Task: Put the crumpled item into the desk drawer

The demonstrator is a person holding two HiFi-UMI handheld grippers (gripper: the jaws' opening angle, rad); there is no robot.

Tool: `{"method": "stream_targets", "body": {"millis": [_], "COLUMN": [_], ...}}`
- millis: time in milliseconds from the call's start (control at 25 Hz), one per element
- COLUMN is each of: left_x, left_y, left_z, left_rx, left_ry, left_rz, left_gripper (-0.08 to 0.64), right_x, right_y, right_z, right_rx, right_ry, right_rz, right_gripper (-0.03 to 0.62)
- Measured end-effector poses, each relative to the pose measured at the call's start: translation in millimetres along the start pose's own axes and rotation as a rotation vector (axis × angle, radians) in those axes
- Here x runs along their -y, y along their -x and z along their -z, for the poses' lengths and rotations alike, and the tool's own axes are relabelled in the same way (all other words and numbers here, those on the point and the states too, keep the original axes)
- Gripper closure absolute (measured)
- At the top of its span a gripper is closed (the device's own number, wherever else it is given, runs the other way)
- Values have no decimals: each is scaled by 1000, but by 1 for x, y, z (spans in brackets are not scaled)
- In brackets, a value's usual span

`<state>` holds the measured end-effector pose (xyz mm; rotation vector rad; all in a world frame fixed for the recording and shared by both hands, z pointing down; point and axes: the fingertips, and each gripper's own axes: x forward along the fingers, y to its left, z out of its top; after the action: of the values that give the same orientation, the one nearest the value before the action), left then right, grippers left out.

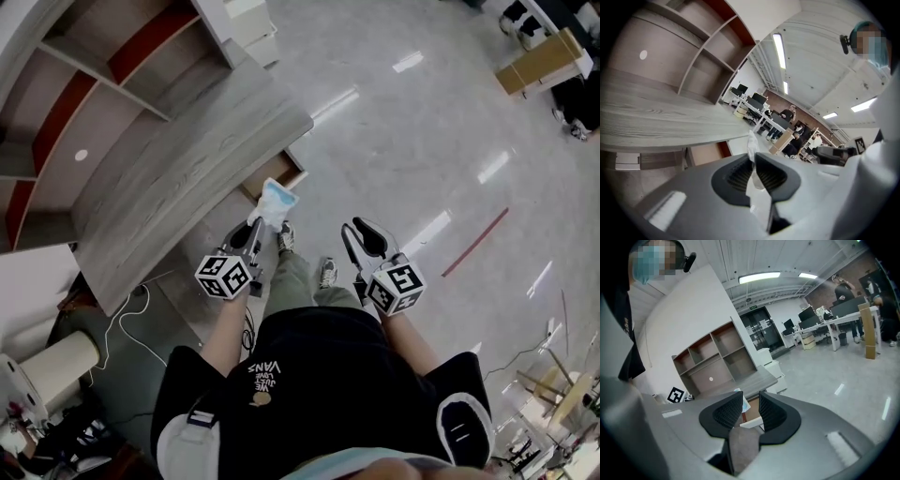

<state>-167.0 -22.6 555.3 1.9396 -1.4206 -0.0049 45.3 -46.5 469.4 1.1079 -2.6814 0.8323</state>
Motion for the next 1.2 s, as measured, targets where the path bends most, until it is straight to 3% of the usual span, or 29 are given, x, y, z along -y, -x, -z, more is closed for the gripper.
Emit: {"method": "stream_targets", "body": {"millis": [640, 1200], "left_x": [-71, -101], "left_y": [-63, -92], "left_z": [32, 42], "left_rx": [-80, -48], "left_ry": [147, 281], "left_rz": [-28, -85], "left_gripper": [482, 482], "right_x": [19, 26], "right_y": [-46, -48], "right_z": [27, 42], "right_rx": [-61, -74], "right_ry": [-46, -74], "right_rz": [48, 70], "right_gripper": [509, 509]}}
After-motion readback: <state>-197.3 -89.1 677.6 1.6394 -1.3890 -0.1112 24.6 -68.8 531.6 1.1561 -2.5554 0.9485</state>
